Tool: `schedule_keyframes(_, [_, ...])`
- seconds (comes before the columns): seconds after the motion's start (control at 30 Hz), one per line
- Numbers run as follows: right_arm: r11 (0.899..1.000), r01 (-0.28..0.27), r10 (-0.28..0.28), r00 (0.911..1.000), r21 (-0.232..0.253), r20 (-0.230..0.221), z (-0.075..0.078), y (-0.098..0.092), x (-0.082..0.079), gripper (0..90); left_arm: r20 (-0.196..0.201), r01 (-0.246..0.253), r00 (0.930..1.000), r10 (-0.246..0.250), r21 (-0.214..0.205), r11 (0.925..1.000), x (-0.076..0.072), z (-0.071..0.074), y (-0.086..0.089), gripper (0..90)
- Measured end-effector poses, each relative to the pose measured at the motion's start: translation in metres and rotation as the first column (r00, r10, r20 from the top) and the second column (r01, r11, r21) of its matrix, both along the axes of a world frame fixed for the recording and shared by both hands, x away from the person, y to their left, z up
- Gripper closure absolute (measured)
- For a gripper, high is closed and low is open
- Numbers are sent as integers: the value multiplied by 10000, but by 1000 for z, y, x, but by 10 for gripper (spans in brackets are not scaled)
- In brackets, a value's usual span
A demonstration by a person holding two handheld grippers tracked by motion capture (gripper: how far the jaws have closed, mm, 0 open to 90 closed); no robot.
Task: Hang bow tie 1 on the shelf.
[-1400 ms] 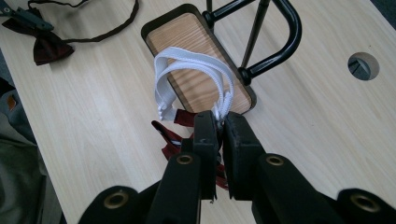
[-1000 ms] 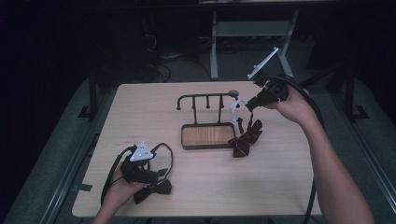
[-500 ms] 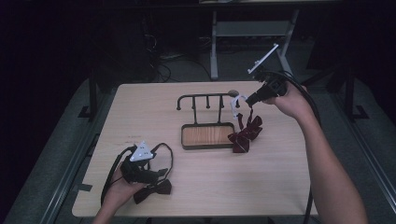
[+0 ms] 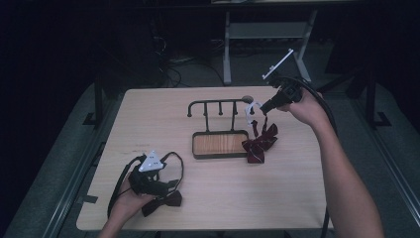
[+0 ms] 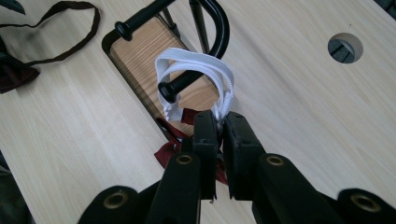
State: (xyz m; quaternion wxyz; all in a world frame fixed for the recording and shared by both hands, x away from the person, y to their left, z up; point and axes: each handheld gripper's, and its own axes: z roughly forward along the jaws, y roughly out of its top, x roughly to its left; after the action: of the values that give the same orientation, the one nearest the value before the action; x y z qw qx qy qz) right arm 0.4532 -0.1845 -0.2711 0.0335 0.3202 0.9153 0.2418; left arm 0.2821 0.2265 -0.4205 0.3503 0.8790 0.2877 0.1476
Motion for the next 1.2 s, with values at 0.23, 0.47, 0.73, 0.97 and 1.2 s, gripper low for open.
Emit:
schedule_keyframes(0.23, [9999, 82, -82, 10000, 61, 12, -4, -2, 1, 824, -6, 0, 10000, 0, -8, 10000, 0, 0, 0, 270])
schedule_keyframes(0.47, [9996, 177, -178, 9998, 207, 49, -6, -5, -2, 770, -25, -19, 10000, 19, -36, 10000, -1, 0, -1, 270])
schedule_keyframes(0.73, [9990, -51, 56, 9999, 433, -112, -20, -10, -7, 751, -20, -5, 10000, 5, 22, 10000, -1, 0, -1, 270])
schedule_keyframes(0.97, [9979, -196, 215, 9993, 621, -291, -30, -16, -13, 725, -42, 11, 10000, -10, 48, 10000, 0, 0, -1, 270])
schedule_keyframes(1.2, [9973, -326, 354, 9985, 660, -410, -39, -18, -21, 689, -43, -3, 10000, 3, 71, 10000, 0, -1, -1, 269])
